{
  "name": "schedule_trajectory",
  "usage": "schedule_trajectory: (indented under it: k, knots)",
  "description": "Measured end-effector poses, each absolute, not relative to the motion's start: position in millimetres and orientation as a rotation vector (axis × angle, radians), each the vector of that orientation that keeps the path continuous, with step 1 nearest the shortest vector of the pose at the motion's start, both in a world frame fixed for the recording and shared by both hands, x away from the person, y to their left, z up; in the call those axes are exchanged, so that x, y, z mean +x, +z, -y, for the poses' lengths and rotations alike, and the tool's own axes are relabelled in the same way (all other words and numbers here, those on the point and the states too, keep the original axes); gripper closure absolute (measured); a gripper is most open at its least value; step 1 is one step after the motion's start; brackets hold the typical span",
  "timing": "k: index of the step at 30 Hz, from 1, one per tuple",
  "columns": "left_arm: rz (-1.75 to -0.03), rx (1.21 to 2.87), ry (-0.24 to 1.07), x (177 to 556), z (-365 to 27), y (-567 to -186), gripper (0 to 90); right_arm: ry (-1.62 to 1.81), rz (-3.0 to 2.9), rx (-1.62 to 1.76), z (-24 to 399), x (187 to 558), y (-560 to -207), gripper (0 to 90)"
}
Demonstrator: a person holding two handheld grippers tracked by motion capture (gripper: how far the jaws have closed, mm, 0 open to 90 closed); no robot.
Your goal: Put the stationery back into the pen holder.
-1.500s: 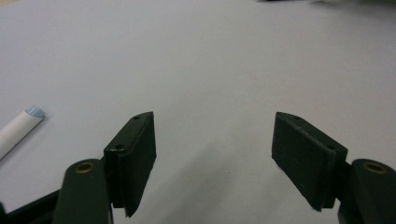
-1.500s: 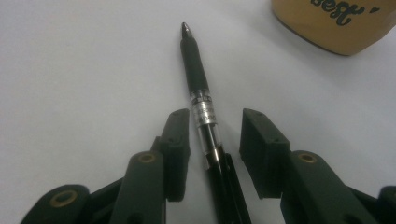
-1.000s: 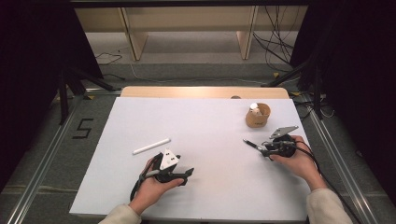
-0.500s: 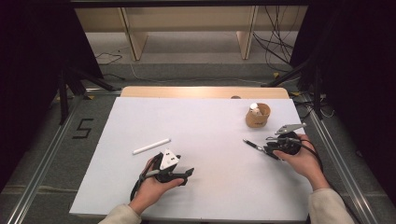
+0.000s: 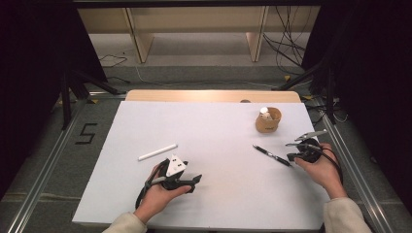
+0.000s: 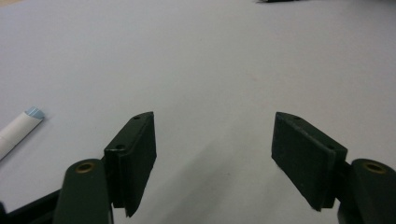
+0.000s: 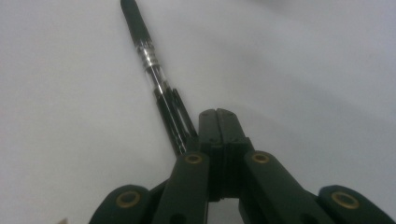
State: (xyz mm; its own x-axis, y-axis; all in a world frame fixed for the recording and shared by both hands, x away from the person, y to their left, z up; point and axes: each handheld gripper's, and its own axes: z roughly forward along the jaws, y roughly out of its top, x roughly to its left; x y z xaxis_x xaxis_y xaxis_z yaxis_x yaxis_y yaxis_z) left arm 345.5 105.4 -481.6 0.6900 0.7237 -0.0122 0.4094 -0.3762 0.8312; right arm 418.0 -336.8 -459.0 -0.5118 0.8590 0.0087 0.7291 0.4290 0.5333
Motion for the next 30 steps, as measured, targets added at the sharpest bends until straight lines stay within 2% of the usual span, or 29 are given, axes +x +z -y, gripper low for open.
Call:
schedule_trajectory:
  k: [28, 30]
  knots:
    - [-0.870, 2.015, 0.450, 346, -105, -481, 30.9, 0.653, -2.488, 1.427, 329, 405, -462, 90.0]
    - [-0.868, 2.016, 0.451, 346, -105, -481, 30.9, 0.665, -2.463, 1.425, 329, 405, -459, 87.0]
